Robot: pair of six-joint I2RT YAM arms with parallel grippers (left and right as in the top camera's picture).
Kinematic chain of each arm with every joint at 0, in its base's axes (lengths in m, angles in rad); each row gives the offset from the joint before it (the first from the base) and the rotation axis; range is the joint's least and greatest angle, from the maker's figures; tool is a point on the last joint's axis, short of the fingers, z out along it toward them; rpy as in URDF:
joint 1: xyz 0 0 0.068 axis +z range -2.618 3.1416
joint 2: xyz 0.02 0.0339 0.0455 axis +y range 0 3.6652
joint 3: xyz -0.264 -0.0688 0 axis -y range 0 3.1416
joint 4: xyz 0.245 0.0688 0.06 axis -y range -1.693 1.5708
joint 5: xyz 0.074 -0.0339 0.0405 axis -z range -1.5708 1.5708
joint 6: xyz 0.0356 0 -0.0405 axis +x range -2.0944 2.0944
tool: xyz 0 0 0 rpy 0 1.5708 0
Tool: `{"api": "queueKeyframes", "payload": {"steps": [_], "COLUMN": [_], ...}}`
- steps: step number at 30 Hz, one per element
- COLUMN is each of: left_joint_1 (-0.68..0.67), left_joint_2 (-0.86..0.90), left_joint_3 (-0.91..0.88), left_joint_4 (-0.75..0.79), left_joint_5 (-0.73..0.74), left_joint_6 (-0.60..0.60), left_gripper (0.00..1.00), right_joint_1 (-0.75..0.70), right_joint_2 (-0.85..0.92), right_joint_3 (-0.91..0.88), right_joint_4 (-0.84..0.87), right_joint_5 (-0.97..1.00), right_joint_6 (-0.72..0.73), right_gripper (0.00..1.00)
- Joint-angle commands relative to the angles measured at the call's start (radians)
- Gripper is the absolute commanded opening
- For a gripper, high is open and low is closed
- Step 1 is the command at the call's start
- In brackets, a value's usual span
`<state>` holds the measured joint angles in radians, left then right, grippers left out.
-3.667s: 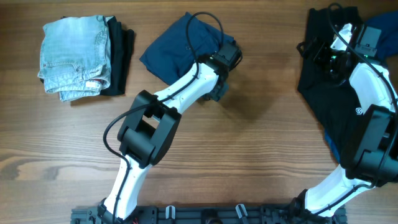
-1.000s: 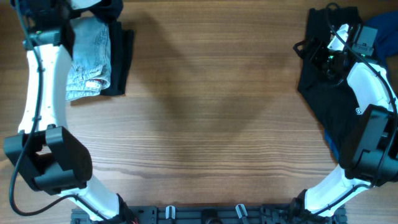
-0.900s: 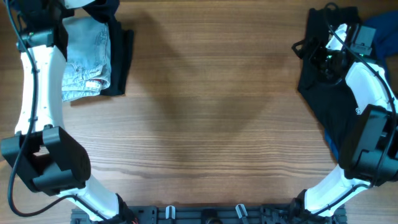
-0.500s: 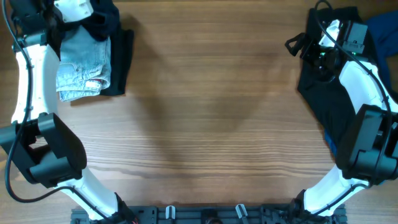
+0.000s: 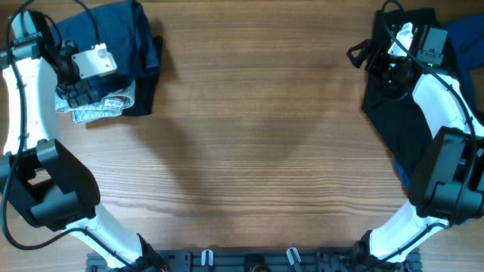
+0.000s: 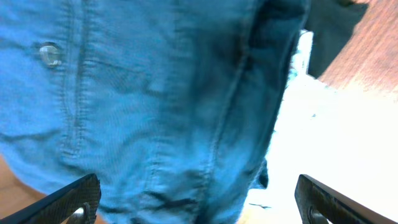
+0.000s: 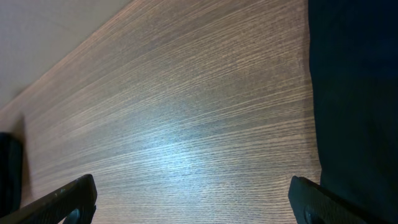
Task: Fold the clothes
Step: 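Lower the shorts onto the jeans stack and open the left gripper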
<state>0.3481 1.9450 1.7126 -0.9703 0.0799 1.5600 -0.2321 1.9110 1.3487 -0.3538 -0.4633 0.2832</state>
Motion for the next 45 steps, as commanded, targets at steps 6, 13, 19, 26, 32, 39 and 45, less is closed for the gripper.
{"api": "queueKeyframes", "payload": {"steps": [6, 13, 19, 26, 32, 39, 45], "left_joint_1": [-0.006, -0.037, -0.085, -0.171, -0.241, -0.13, -0.056], "left_joint_2": [-0.011, -0.011, -0.011, -0.017, 0.052, 0.259, 0.418], "left_joint_3": [0.008, 0.008, 0.008, 0.008, 0.008, 0.008, 0.008], "left_joint_4": [-0.274, -0.228, 0.03, 0.446, 0.769, 0.864, 0.985], "left_joint_5": [0.551, 0.725, 0.775, 0.245, -0.195, -0.171, -0.095], "left_joint_6": [-0.203, -1.146, -1.472, -1.741, -1.735, -1.695, -1.695], "left_gripper": [1.0, 1.0, 1.0, 1.0, 1.0, 1.0, 1.0], "right_joint_1": [0.0, 0.0, 0.0, 0.0, 0.0, 0.0, 0.0], "right_joint_2": [-0.035, -0.035, -0.035, -0.035, -0.035, -0.035, -0.035], "right_joint_3": [0.005, 0.005, 0.005, 0.005, 0.005, 0.005, 0.004], "right_joint_4": [0.0, -0.021, -0.028, -0.029, -0.026, -0.029, -0.025], "right_joint_5": [-0.005, -0.005, -0.008, -0.008, 0.0, 0.067, 0.143], "right_joint_6": [-0.005, -0.048, -0.049, -0.074, -0.101, -0.157, -0.179], "right_gripper": [1.0, 1.0, 1.0, 1.0, 1.0, 1.0, 1.0]}}
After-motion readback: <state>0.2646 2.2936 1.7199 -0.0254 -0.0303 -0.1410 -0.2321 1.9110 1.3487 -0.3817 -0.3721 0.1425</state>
